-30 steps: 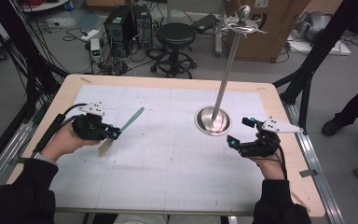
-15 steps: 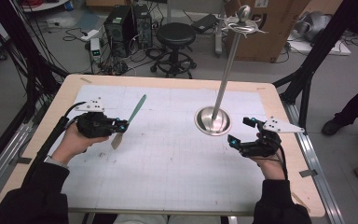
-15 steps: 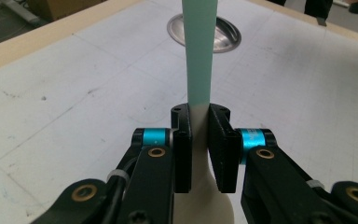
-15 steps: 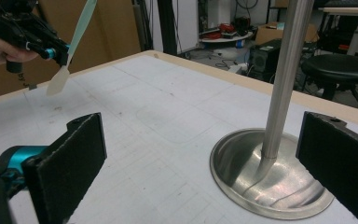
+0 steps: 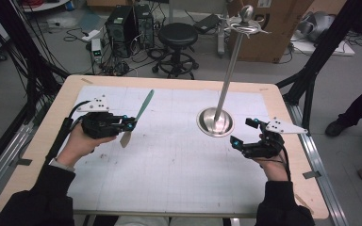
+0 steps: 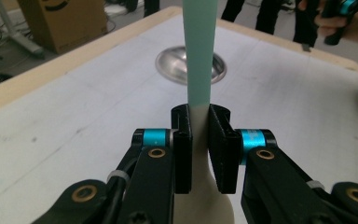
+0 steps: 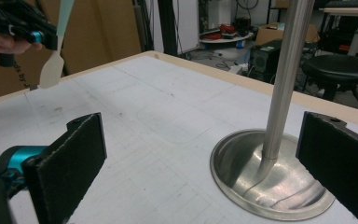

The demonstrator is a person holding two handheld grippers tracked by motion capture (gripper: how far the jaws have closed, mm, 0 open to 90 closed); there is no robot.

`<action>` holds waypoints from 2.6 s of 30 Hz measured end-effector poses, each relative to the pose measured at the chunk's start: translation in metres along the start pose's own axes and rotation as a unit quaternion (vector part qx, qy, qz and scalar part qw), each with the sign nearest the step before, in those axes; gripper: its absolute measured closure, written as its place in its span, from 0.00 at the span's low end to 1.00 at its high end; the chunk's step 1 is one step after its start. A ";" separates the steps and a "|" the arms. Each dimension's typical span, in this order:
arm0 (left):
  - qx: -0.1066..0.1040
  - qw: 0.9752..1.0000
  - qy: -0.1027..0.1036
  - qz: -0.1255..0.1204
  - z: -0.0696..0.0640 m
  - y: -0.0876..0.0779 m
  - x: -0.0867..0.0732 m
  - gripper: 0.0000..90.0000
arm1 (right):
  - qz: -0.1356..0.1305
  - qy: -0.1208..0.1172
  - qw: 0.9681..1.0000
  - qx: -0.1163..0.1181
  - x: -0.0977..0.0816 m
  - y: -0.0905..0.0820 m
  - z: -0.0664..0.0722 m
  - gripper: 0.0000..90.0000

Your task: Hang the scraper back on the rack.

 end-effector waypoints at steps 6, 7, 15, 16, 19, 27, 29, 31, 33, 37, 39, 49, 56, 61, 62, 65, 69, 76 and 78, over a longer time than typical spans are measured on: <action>-0.004 1.000 -0.005 -0.010 -0.006 0.018 0.015 0.89 | -0.005 0.000 1.000 0.001 0.001 -0.002 0.000 0.01; -0.004 1.000 -0.005 -0.012 -0.007 0.021 0.017 0.89 | -0.005 0.001 1.000 0.001 0.001 -0.003 0.000 0.01; -0.007 0.999 -0.015 -0.030 -0.005 0.038 0.029 0.89 | -0.007 0.001 1.000 -0.001 0.001 -0.004 -0.001 0.01; -0.008 0.999 -0.016 -0.033 -0.003 0.039 0.031 0.89 | -0.007 0.001 1.000 -0.001 0.001 -0.004 -0.001 0.01; -0.006 0.999 -0.013 -0.044 -0.002 0.041 0.038 0.89 | -0.008 0.002 1.000 -0.002 0.001 -0.004 -0.001 0.01; -0.007 0.999 -0.011 -0.053 -0.003 0.053 0.055 0.89 | -0.011 0.005 1.000 -0.005 0.001 -0.006 -0.002 0.01; -0.012 0.998 -0.007 -0.055 -0.004 0.057 0.059 0.89 | -0.013 0.002 1.000 -0.005 0.001 -0.007 -0.002 0.01; -0.013 0.998 -0.005 -0.057 -0.004 0.059 0.062 0.89 | -0.012 0.003 1.000 -0.004 0.001 -0.007 -0.002 0.01; -0.014 0.998 -0.006 -0.058 -0.003 0.062 0.066 0.89 | -0.012 0.003 1.000 -0.004 0.001 -0.007 -0.001 0.01; -0.015 0.998 0.004 -0.056 -0.005 0.068 0.075 0.89 | -0.014 0.004 1.000 -0.005 0.001 -0.008 -0.002 0.01; -0.017 0.998 0.005 -0.059 -0.006 0.071 0.079 0.89 | -0.016 0.004 1.000 -0.006 0.001 -0.009 -0.003 0.01; -0.023 0.998 0.017 -0.063 -0.007 0.084 0.101 0.89 | -0.021 0.005 1.000 -0.008 0.001 -0.012 -0.003 0.01; -0.029 0.997 0.015 -0.074 -0.006 0.088 0.117 0.89 | -0.023 0.006 1.000 -0.009 0.001 -0.014 -0.003 0.01; -0.029 0.996 0.021 -0.079 -0.006 0.091 0.131 0.89 | -0.026 0.005 1.000 -0.008 0.002 -0.015 -0.003 0.01; -0.028 0.996 0.023 -0.077 -0.006 0.092 0.133 0.89 | -0.026 0.006 1.000 -0.008 0.002 -0.015 -0.003 0.01; -0.032 0.996 0.023 -0.082 -0.007 0.095 0.141 0.89 | -0.028 0.008 1.000 -0.008 0.002 -0.015 -0.003 0.01; -0.034 0.995 0.031 -0.084 -0.009 0.098 0.150 0.89 | -0.029 0.007 1.000 -0.008 0.002 -0.016 -0.004 0.01; -0.036 0.994 0.036 -0.092 -0.011 0.103 0.163 0.89 | -0.033 0.009 0.999 -0.010 0.002 -0.019 -0.005 0.01; -0.036 0.994 0.036 -0.092 -0.011 0.105 0.165 0.89 | -0.033 0.011 0.999 -0.010 0.002 -0.020 -0.005 0.01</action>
Point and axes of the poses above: each handheld gripper's, and its own axes: y roughly forward along the jaws, x roughly out of its top, z roughly to its left, the point moved 1 cm from there along y, roughly forward along the jaws, and after that the axes turned 3 degrees about x, right-handed, at the moved point
